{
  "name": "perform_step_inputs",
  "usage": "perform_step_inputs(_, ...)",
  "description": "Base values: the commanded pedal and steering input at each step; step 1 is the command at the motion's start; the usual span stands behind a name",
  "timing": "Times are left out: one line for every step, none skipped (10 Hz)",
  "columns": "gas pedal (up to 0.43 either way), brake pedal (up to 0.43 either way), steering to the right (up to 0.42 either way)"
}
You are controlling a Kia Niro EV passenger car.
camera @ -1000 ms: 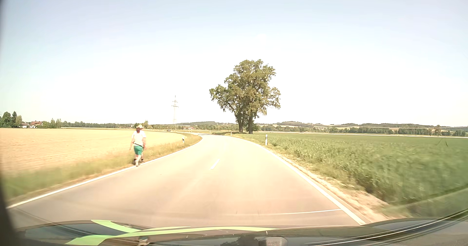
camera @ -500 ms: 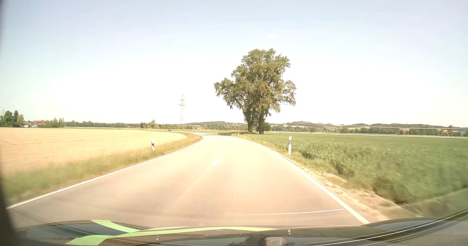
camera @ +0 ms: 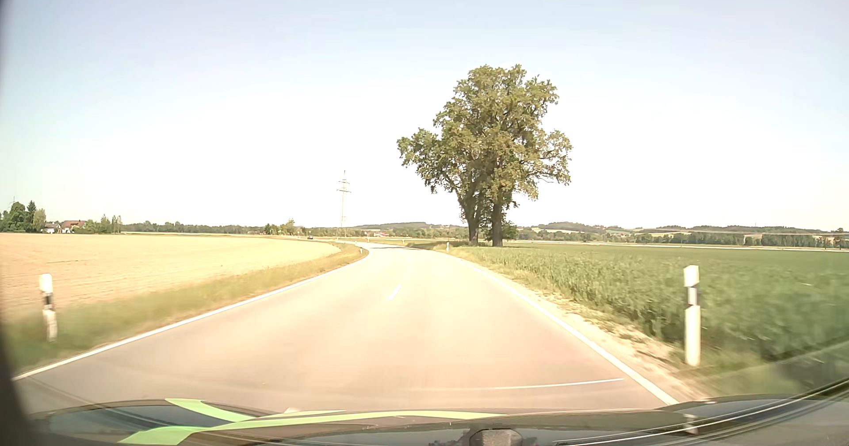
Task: Follow the waypoints while adhering to traffic rules and regulations
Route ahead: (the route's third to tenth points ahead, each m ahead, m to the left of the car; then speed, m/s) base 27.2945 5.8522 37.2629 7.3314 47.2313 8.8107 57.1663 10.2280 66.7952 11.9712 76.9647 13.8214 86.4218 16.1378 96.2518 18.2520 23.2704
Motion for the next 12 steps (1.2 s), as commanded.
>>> perform_step_inputs(0.15,0.0,-0.02)
perform_step_inputs(0.157,0.0,-0.02)
perform_step_inputs(0.157,0.0,-0.02)
perform_step_inputs(0.169,0.0,-0.019)
perform_step_inputs(0.177,0.0,-0.02)
perform_step_inputs(0.177,0.0,-0.02)
perform_step_inputs(0.177,0.0,-0.02)
perform_step_inputs(0.177,0.0,-0.02)
perform_step_inputs(0.177,0.0,-0.019)
perform_step_inputs(0.177,0.0,-0.019)
perform_step_inputs(0.177,0.0,-0.019)
perform_step_inputs(0.177,0.0,-0.019)
